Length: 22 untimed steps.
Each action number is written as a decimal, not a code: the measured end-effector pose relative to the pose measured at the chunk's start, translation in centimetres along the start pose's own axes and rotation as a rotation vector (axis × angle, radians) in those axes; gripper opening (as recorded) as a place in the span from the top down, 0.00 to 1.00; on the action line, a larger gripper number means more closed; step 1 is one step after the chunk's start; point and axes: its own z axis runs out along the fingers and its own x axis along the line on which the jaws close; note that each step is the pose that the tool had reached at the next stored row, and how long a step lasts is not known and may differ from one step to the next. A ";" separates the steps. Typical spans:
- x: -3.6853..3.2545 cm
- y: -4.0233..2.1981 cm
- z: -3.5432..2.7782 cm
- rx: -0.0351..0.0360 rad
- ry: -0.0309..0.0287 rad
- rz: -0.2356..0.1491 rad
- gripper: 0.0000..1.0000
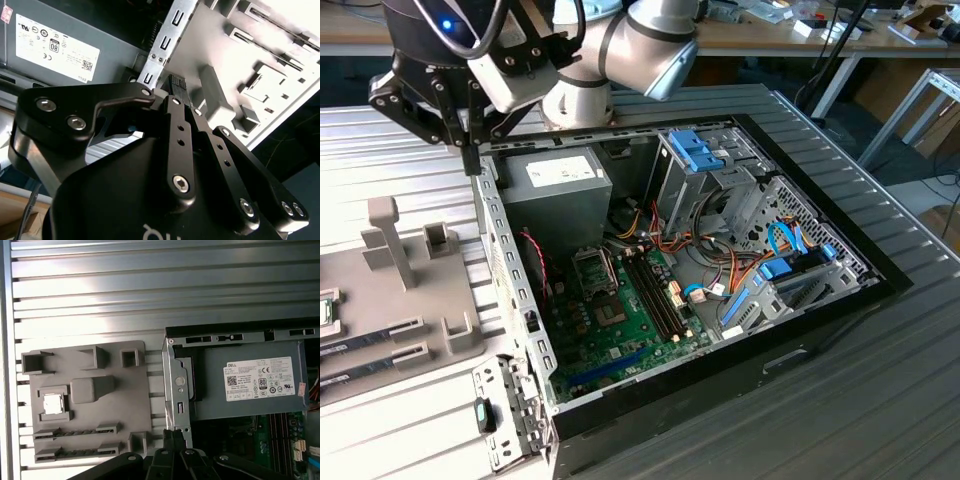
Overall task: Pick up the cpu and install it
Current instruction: 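Reach for the cpu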
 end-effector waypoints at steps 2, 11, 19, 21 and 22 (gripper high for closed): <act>0.41 -0.03 -0.01 0.0000 0.0000 0.000 0.89; 1.81 -0.14 -0.05 0.0001 0.0000 0.000 0.89; 2.98 -0.23 -0.08 0.0000 0.0000 0.000 0.89; 3.31 -0.25 -0.10 0.0001 0.0001 0.000 0.89; 3.44 -0.26 -0.10 0.0001 0.0000 0.000 0.89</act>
